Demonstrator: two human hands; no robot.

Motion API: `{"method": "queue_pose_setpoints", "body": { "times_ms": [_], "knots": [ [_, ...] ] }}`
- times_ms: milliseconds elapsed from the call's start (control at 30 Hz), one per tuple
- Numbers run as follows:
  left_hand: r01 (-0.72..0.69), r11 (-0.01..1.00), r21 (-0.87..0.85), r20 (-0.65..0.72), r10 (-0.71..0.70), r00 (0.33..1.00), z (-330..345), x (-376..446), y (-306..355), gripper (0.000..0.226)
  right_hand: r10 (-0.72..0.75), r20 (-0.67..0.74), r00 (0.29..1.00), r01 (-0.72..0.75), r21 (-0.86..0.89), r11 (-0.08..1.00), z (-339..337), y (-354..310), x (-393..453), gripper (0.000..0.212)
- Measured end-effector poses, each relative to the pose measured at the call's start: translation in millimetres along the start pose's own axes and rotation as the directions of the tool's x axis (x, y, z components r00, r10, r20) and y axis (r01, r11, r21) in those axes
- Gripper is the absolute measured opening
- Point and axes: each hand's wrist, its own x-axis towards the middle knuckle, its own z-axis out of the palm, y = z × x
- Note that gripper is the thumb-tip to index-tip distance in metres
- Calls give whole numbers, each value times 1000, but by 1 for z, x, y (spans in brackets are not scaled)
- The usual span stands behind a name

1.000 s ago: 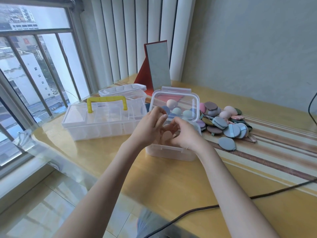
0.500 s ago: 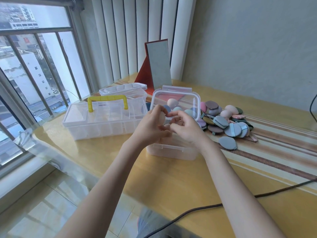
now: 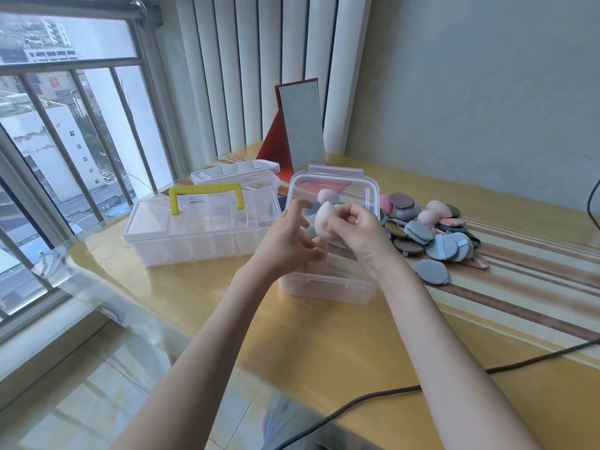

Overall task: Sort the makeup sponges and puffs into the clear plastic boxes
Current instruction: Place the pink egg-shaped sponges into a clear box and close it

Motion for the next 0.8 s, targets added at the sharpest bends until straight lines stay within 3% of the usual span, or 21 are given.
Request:
{"method": "queue_pose_setpoints", "body": {
  "times_ms": [67,167,333,467,567,700,800],
  "knots": [
    [0,1000,9,-1,0,1000,0,0,0,68,33,176,984,-35,7,999,-17,-4,-7,15],
    [-21,999,25,-2,21,1000,1,-1,-1,62,99,417,903,-21,-187,982,-33,-8,-20,34],
    [-8,999,53,-26,9,1000,3,0,-1,51,117,408,905,65,-406,912,-25,-9,-23,31],
    [14,999,52,-30,-13,999,3,0,-1,44,124,360,924,140,-624,769,-15,-8,-18,27],
    [17,997,72,-50,-13,999,3,0,-3,41,101,373,922,151,-590,793,-9,-5,-18,20],
    [35,998,61,-45,-33,998,4,0,-2,42,114,377,919,181,-662,727,-8,-5,-17,17],
    [39,998,49,-63,-36,997,4,0,0,34,168,389,906,110,-598,794,-10,-7,-17,17]
  ]
}}
